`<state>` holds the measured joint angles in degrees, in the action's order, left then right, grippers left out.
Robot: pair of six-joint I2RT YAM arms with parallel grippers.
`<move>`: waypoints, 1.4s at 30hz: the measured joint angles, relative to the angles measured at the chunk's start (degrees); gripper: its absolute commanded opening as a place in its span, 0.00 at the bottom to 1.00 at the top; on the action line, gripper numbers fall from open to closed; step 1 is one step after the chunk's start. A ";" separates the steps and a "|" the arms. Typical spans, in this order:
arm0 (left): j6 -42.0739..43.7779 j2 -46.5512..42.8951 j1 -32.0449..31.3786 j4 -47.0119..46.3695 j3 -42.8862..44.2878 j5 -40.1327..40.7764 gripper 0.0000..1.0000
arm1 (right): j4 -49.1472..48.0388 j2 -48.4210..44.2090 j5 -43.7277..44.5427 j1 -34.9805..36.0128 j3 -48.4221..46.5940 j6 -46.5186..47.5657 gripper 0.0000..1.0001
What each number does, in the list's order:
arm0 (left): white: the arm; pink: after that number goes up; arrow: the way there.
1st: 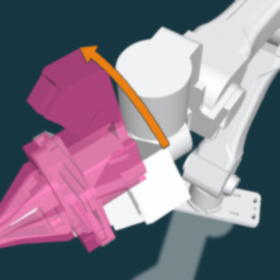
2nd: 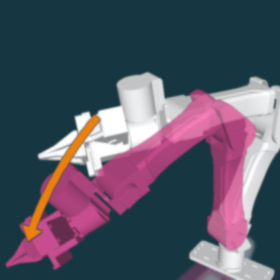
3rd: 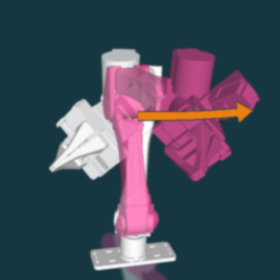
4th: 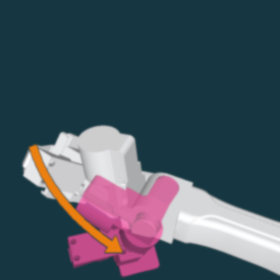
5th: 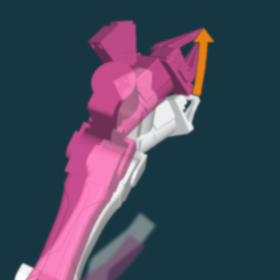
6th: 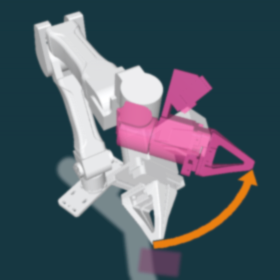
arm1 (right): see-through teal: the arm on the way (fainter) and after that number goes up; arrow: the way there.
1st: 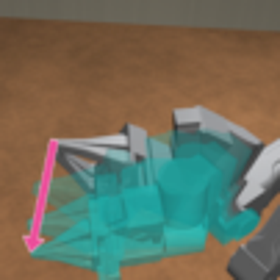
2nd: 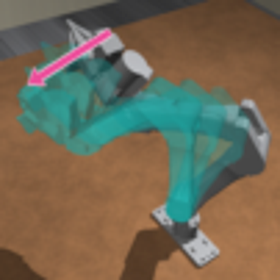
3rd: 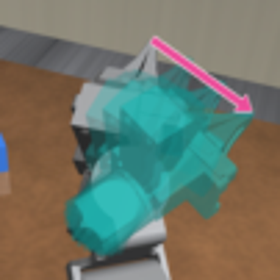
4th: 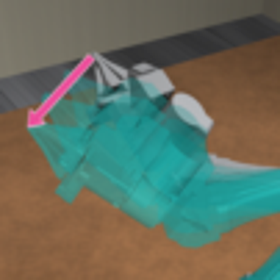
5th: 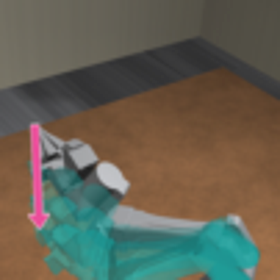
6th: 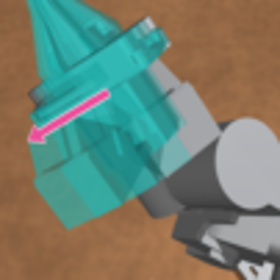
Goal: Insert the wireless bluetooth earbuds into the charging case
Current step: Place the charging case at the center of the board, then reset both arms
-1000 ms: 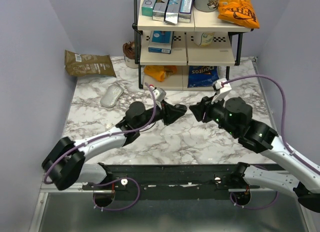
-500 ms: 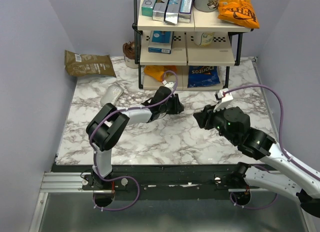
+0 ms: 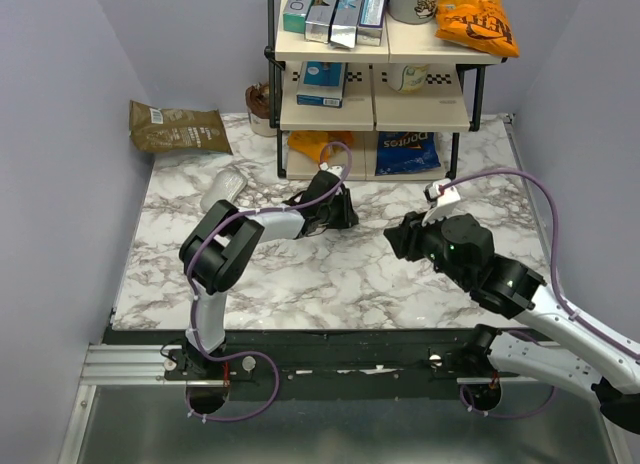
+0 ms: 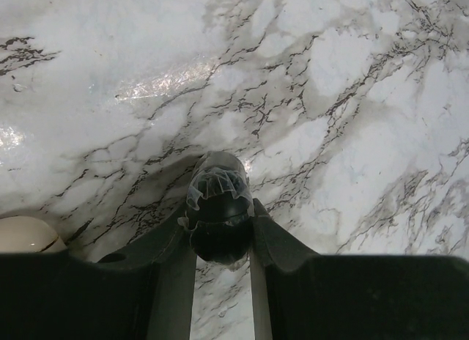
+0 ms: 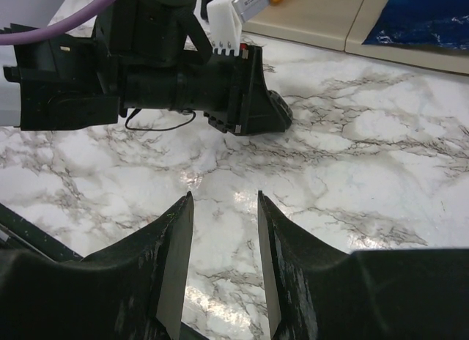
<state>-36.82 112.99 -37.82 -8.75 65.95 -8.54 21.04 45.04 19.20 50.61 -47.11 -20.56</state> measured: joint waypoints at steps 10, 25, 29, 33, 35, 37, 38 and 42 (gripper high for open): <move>1.31 -0.22 0.11 1.68 0.13 0.02 0.51 | -0.33 -0.55 -0.04 0.00 0.70 0.02 0.49; 4.87 -11.67 3.15 11.34 -4.61 2.34 0.52 | -0.46 -1.57 -0.46 0.00 1.33 -0.44 0.49; 6.12 -18.69 2.69 13.75 -5.66 5.22 0.56 | -0.48 -1.55 -0.52 0.00 1.33 -0.37 0.49; 6.84 -31.87 1.66 17.09 -10.08 14.45 0.99 | -0.68 -0.92 -0.44 0.00 1.33 0.57 0.50; 4.92 -38.60 1.33 17.20 -13.18 20.35 0.99 | -0.98 -0.13 -0.15 0.00 1.33 1.16 0.50; 1.51 -44.28 1.73 18.60 -16.31 26.27 0.99 | -1.57 1.05 0.52 0.00 1.33 1.73 0.50; 0.52 -45.46 2.25 19.82 -16.81 27.69 0.99 | -1.88 1.70 1.03 0.00 1.33 2.08 0.50; -3.17 -42.97 3.72 28.98 -13.81 31.17 0.99 | -2.36 3.74 3.28 0.00 1.60 2.67 0.50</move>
<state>-39.99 70.02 -34.11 20.23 52.14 22.63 18.68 48.77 22.48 50.61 -45.52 -17.89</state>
